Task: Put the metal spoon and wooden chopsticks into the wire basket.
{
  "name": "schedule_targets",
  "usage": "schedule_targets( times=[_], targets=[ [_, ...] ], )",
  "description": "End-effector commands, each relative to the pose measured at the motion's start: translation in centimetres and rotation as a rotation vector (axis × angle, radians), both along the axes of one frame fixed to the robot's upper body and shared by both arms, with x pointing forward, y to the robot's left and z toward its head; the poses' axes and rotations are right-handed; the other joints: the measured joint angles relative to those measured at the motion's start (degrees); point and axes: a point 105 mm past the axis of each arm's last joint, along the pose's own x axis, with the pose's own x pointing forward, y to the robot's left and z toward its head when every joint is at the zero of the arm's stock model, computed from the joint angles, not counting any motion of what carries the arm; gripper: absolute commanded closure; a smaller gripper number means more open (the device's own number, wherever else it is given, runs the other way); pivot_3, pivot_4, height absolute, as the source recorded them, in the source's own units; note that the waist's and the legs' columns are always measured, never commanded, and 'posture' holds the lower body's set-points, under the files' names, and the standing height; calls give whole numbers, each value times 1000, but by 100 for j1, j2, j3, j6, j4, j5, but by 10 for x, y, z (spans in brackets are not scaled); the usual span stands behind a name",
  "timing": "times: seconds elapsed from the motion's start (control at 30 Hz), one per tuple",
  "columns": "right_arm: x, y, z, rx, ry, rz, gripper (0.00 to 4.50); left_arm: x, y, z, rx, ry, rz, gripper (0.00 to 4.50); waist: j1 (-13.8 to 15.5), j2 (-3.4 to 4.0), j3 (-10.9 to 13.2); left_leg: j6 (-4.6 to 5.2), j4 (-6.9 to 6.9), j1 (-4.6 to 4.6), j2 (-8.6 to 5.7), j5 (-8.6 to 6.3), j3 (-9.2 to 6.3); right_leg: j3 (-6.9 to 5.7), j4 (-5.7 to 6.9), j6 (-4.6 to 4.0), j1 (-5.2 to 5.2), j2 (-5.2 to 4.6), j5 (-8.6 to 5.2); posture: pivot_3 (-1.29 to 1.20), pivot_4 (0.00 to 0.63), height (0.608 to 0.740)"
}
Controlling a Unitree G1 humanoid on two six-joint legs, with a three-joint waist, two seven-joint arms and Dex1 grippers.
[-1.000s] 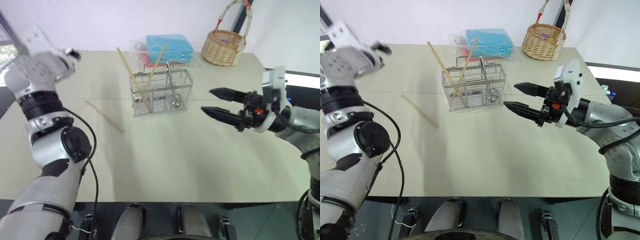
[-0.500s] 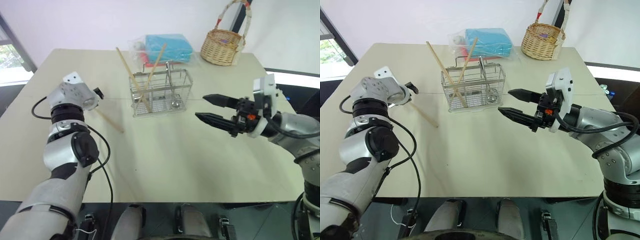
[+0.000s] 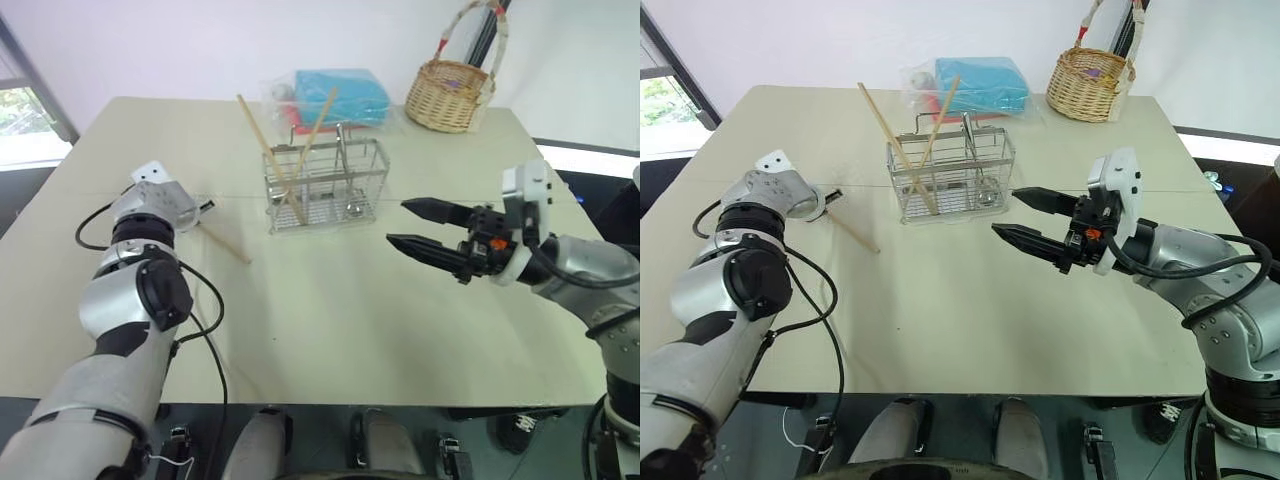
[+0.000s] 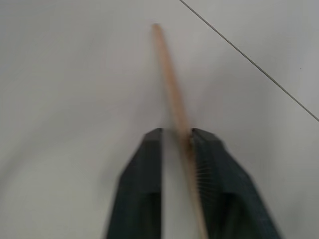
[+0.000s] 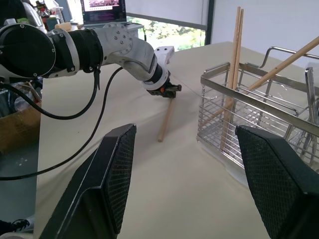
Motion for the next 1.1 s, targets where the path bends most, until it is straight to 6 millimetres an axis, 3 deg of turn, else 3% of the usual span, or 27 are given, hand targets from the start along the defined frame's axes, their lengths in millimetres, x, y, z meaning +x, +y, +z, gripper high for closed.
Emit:
schedule_targets(
  times=[0.03,0.13,0.23,0.37,0.5,0.6,0.7,0.83,1.1],
  targets=[
    [-5,0,10,0,-54,6,1216,7,-1,20,1,-59,5,4426,-6,0,0,0,0,0,0,0,1,0,0,0,0,0,0,0,150,661],
    [-5,0,10,-1,-53,5,1216,10,7,33,44,-111,19,4426,-7,0,0,0,-1,0,0,0,1,0,0,0,-1,0,0,0,150,661],
    [-4,0,10,-4,-53,4,1216,18,20,68,119,-259,50,4426,-11,0,0,0,-1,-1,1,0,1,0,0,0,-2,1,0,0,150,661],
    [-3,-1,12,-9,-53,5,1216,26,32,164,134,-685,74,4426,-6,-11,7,0,0,-7,3,0,1,0,0,0,-7,2,0,0,150,661],
    [-4,0,13,-10,-52,4,1216,15,27,253,26,-1077,-4,4426,-7,-8,5,0,-1,-8,1,0,8,0,-7,0,-5,-5,0,0,150,661],
    [-4,0,12,-8,-49,1,1216,7,8,295,-37,-1245,-127,4426,-3,-6,5,5,-2,-8,-4,-3,14,-5,-7,0,-3,-14,0,0,150,661],
    [-5,-1,10,-7,-46,-5,1216,4,-17,314,-84,-1314,-245,4426,-2,-5,4,13,1,-2,-11,-7,12,-10,-7,5,7,-22,-3,0,150,661],
    [-5,-2,10,0,-47,-22,1216,4,-58,318,-77,-1345,-430,4426,-7,-7,5,14,5,0,-11,-5,4,-19,-3,8,13,-19,-2,0,150,661],
    [-6,-6,9,18,-52,-66,1216,-1,-141,282,143,-1329,-767,4426,-24,2,5,14,2,-1,-9,-5,7,-15,-4,7,8,-19,-2,0,150,661]
  ],
)
